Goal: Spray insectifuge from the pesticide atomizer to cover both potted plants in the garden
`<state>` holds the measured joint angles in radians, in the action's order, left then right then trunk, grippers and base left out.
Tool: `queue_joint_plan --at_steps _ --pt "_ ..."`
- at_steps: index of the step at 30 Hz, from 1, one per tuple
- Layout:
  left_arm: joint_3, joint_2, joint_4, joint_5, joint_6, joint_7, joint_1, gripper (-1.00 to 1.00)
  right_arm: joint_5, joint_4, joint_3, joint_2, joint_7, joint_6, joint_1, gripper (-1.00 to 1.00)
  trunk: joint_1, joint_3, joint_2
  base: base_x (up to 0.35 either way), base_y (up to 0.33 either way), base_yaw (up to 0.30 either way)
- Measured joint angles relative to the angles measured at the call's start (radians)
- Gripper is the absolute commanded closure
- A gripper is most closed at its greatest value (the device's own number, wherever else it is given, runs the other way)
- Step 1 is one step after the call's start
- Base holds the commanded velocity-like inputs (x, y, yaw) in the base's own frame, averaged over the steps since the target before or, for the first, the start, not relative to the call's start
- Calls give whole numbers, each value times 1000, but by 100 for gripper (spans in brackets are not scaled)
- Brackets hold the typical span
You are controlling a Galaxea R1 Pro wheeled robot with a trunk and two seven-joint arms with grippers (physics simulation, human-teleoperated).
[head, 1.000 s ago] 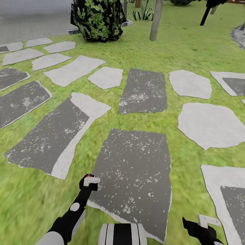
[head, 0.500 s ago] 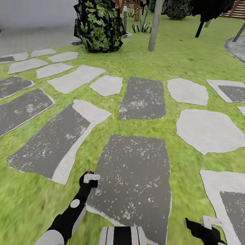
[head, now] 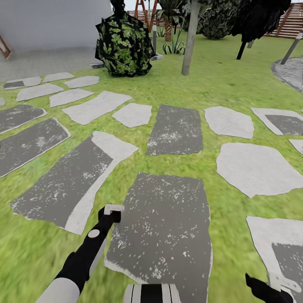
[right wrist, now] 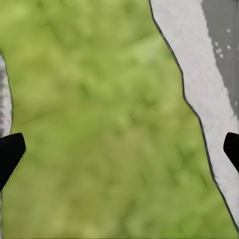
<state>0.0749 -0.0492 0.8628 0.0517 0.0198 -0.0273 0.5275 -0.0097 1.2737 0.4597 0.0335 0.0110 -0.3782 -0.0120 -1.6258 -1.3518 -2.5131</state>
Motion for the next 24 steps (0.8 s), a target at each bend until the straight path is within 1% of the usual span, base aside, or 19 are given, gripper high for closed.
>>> queue_joint_plan --at_steps 4,6,9,11,15,24 --pt "1 -5 18 0 15 0 0 100 -1 24 -1 -1 0 0 0 -100 2 15 1 0 0 0" --pt "2 -21 23 1 24 -1 0 100 -1 56 -1 0 0 0 0 -100 3 23 1 0 0 0" --pt "2 -35 28 2 52 -2 0 100 4 72 -2 0 0 0 0 -100 4 35 2 0 0 0" --pt "2 -37 33 2 68 -2 0 100 5 76 -3 -1 0 0 0 -100 5 43 3 0 0 0" --pt "4 -41 72 2 98 -2 0 100 7 83 -4 -1 -1 0 0 -100 7 58 4 0 0 0" --pt "5 -41 88 2 105 -2 -1 100 8 87 -5 -7 -1 0 0 -100 11 93 6 0 0 0"
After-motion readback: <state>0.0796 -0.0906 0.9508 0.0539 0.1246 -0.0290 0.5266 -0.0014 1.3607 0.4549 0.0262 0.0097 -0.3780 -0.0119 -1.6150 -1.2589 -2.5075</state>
